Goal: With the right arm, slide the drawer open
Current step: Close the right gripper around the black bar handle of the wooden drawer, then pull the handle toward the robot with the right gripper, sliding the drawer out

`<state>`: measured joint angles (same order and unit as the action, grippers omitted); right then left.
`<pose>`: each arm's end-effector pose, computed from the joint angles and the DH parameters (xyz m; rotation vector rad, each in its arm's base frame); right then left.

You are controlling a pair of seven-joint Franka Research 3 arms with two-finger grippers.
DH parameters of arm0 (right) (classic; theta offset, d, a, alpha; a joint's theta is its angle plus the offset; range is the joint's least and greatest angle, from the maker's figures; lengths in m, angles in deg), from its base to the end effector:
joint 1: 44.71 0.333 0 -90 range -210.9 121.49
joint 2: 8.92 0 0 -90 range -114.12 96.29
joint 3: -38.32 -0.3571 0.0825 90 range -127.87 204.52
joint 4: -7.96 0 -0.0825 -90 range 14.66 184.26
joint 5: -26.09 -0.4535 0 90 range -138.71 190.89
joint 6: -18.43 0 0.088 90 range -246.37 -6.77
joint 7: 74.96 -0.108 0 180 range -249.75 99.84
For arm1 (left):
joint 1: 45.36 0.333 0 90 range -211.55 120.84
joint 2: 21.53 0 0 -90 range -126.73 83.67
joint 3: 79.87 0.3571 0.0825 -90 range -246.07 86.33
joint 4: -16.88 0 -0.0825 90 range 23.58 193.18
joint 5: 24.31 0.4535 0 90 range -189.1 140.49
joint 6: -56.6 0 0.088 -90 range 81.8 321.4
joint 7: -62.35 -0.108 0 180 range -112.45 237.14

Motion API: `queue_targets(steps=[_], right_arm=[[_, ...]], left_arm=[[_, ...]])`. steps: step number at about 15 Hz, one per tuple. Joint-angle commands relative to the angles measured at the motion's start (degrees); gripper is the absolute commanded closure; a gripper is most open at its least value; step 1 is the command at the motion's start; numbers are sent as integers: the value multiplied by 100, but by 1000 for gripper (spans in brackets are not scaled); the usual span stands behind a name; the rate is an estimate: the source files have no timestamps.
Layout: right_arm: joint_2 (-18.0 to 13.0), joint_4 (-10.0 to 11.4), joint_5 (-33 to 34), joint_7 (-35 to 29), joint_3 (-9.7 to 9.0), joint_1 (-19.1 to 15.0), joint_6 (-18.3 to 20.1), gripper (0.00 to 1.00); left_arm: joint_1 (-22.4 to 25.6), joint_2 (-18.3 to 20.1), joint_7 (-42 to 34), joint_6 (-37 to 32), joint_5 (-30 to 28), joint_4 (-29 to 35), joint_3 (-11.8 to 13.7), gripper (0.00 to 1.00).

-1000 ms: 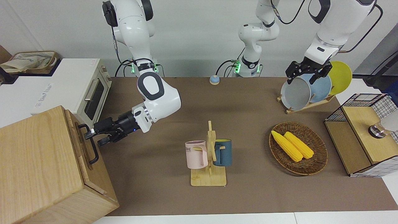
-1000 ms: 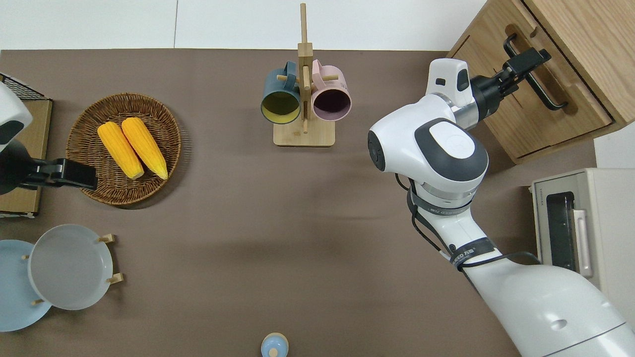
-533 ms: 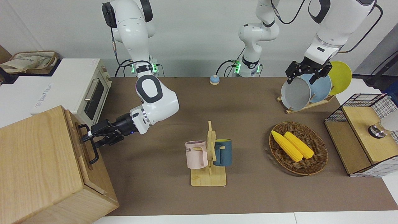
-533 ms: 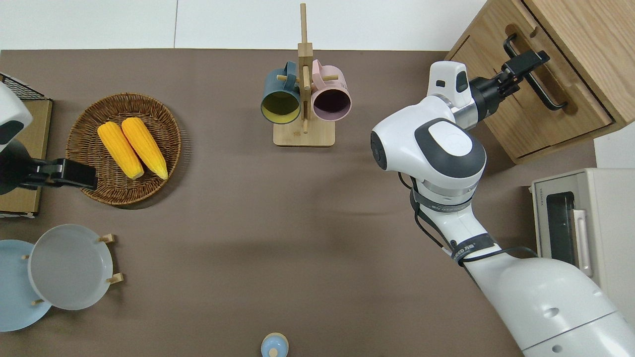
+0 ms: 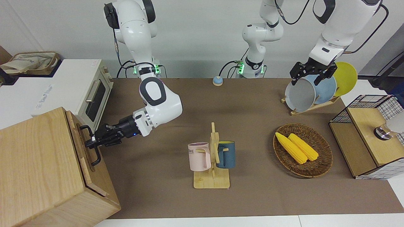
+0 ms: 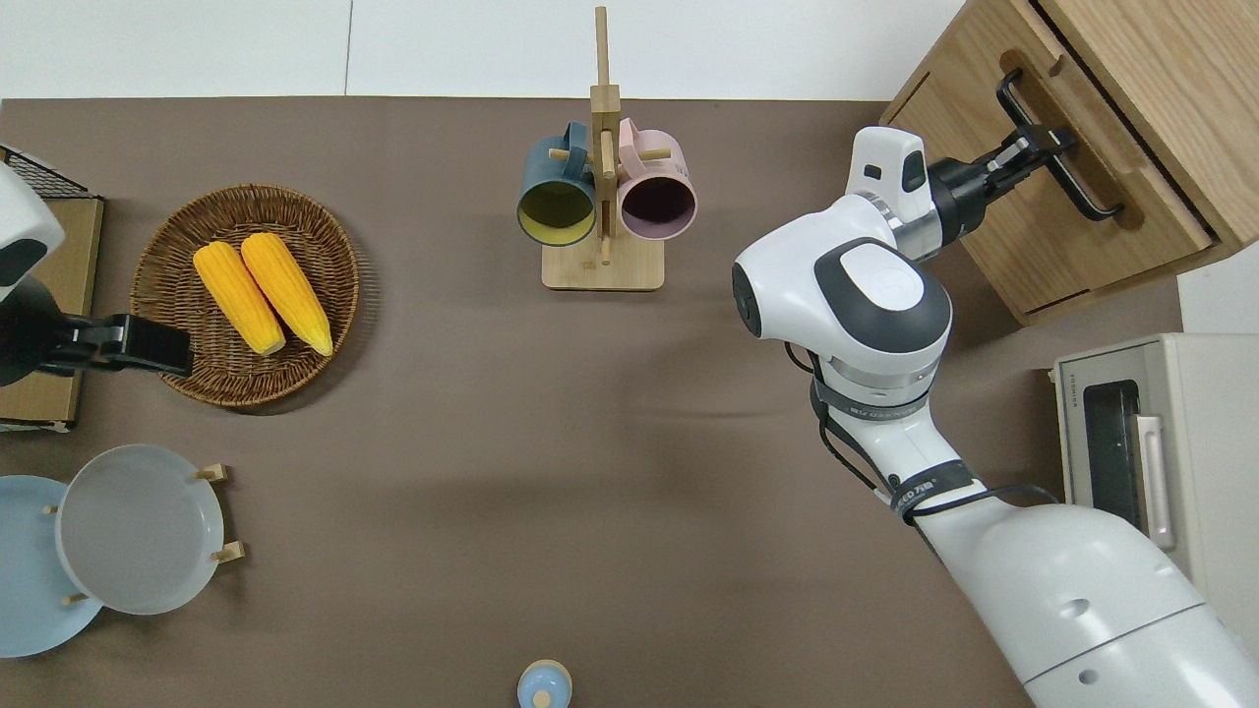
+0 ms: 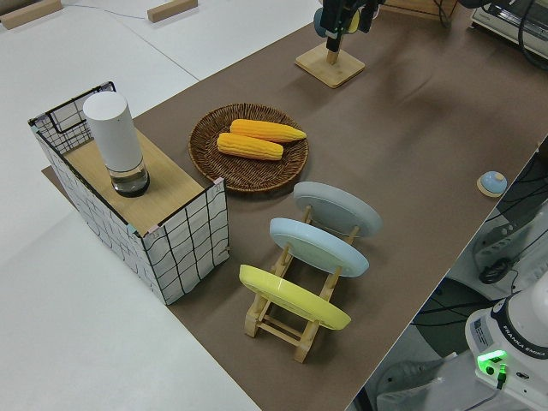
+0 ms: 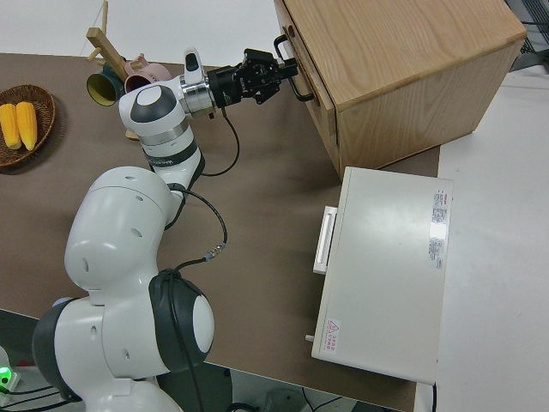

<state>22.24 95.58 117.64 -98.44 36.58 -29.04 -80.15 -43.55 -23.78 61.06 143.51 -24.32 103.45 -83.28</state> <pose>0.7772 0.1409 0.4011 1.5838 0.4319 0.2722 0.6323 -0.0169 0.6676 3.1377 -0.0791 -0.0522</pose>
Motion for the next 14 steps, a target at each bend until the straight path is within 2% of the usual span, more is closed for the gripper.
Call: queue_targets(steps=[1,6,14], right_arm=[[22,115,153,46,-37,138,444,1000],[13,115,65,46,-37,516,760,1000],[13,45,-374,37,-63,1403,1410,1000]], left_arm=[[22,-74,-55,-113,98,-149,-37,7],[22,-65,-55,-113,98,-149,-37,7],[22,-65,-55,-113,98,-149,-37,7]])
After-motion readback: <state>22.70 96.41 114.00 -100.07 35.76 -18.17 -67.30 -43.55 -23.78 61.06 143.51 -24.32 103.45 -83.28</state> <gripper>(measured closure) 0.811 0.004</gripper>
